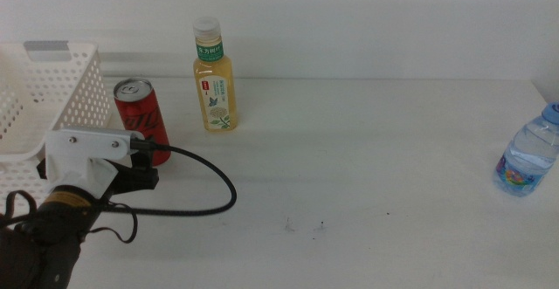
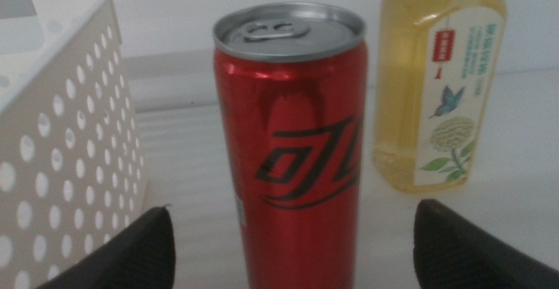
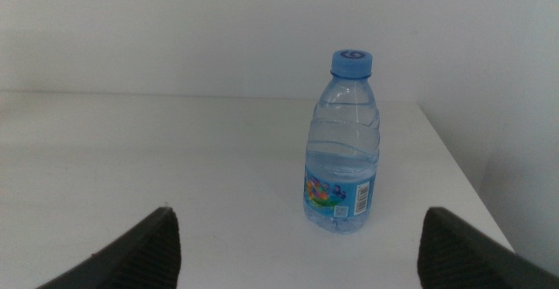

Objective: Use arms to grab the bottles and put them into the dustbin to the left of the table.

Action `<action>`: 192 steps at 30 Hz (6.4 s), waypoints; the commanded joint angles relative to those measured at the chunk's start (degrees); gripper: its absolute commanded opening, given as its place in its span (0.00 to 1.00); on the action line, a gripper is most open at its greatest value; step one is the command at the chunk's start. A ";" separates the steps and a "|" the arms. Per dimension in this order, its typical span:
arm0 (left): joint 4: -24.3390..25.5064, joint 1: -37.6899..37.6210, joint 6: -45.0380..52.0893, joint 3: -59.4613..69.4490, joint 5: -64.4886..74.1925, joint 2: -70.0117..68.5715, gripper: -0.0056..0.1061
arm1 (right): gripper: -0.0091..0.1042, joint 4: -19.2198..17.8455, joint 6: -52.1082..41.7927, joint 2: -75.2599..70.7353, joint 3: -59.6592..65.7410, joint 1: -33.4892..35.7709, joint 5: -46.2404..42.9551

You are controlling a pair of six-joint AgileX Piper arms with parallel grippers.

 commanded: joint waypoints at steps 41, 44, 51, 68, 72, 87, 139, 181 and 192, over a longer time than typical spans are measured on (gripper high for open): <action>1.09 1.59 -0.81 -19.87 2.30 17.00 0.89 | 0.88 -0.22 -0.44 -0.22 0.15 -0.46 -0.56; 1.09 1.59 -0.81 -19.87 2.30 17.00 0.83 | 0.88 -0.22 -0.44 -0.22 0.15 -0.46 -0.56; 1.09 1.59 -0.81 -19.87 1.66 17.00 0.52 | 0.88 -0.22 -0.44 -0.22 0.15 -0.46 -0.56; 5.96 1.48 -5.75 -12.57 34.47 -17.56 0.27 | 0.88 -0.22 -0.44 -0.22 0.15 -0.46 -0.56; 5.96 1.48 -7.22 -19.95 55.68 -25.85 0.27 | 0.88 -0.22 -0.44 -0.22 0.15 -0.46 -0.56; -3.27 8.31 12.03 -54.21 105.66 -22.65 0.27 | 0.88 -0.22 -0.44 -0.22 0.15 -0.46 -0.56; -3.98 25.35 18.29 -82.27 125.73 12.74 0.89 | 0.88 -0.22 -0.44 -0.22 0.15 -0.46 -0.56; 2.11 -12.78 -1.35 2.55 34.02 -43.57 0.89 | 0.88 -0.22 -0.44 -0.22 0.15 -0.46 -0.56; 4.06 -12.78 -2.63 3.59 37.32 -43.57 0.89 | 0.88 -0.22 -0.44 -0.22 0.15 -0.46 -0.56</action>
